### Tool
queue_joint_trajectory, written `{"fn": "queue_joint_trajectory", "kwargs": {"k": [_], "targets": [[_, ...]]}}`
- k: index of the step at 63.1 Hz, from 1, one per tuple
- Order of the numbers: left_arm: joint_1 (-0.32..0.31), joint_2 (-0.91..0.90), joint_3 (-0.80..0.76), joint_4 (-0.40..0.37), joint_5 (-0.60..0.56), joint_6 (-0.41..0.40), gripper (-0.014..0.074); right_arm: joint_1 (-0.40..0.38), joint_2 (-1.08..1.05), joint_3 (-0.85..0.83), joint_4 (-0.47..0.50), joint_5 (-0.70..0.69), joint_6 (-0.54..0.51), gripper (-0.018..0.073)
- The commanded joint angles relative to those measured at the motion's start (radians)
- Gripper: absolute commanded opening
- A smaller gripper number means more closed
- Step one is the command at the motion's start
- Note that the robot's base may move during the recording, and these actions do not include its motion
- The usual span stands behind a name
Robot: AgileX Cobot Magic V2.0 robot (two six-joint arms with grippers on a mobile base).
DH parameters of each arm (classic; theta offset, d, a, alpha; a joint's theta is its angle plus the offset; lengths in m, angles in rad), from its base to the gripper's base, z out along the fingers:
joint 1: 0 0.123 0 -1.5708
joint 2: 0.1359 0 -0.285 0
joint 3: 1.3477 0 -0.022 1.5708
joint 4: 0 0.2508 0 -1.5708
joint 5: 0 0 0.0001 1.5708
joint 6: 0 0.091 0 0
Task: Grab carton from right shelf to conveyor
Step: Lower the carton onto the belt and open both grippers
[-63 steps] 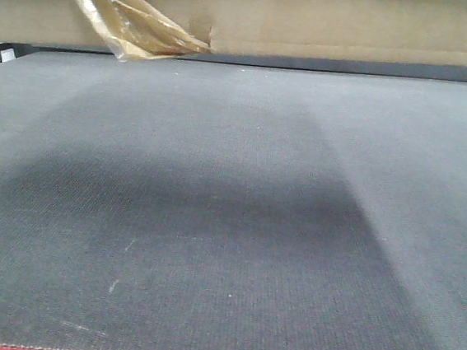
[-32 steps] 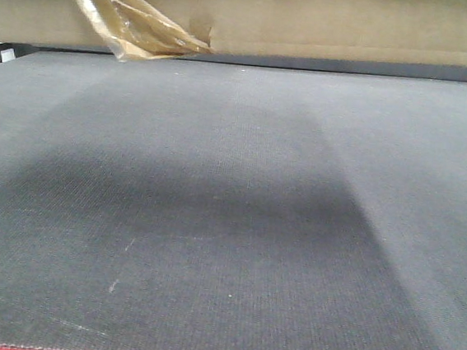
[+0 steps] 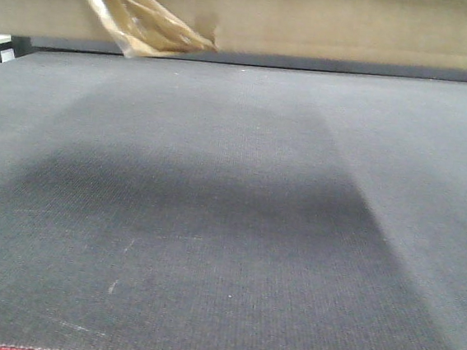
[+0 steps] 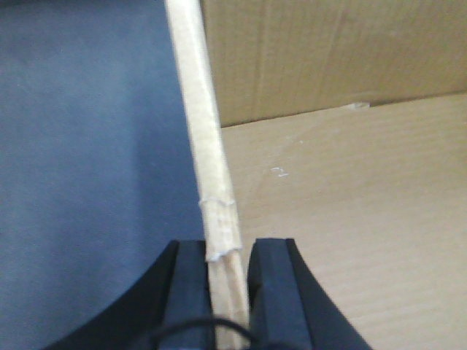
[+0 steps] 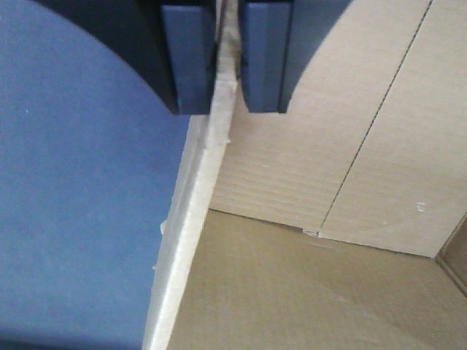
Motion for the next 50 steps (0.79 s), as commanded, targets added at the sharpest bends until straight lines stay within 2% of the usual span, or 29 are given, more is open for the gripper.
{"fn": "queue_joint_trajectory", "kwargs": {"k": [1, 11, 19, 31, 43, 46, 50], "targets": [[0.034, 0.045, -0.002, -0.038, -0.059, 0.017, -0.0018, -0.031, 0.043, -0.007, -0.001, -0.030, -0.019, -0.0070], [0.066, 0.131, -0.002, -0.038, -0.128, 0.017, -0.0018, -0.076, 0.137, -0.007, -0.003, -0.077, -0.019, -0.0070], [0.066, 0.194, -0.002, -0.033, -0.200, 0.017, -0.0018, -0.096, 0.205, -0.007, -0.003, -0.132, -0.019, -0.0070], [0.066, 0.275, -0.002, -0.022, -0.270, 0.017, -0.0017, -0.103, 0.293, -0.007, -0.021, -0.211, -0.019, -0.0070], [0.066, 0.336, -0.002, -0.015, -0.289, 0.017, -0.0013, -0.103, 0.355, -0.007, -0.021, -0.275, -0.019, -0.0064], [0.066, 0.347, -0.002, -0.013, -0.289, 0.017, 0.0004, -0.103, 0.365, -0.007, -0.021, -0.285, -0.019, -0.0034], [0.066, 0.362, -0.002, -0.013, -0.286, 0.017, 0.0074, -0.103, 0.374, -0.007, -0.021, -0.289, -0.019, 0.0061]]}}
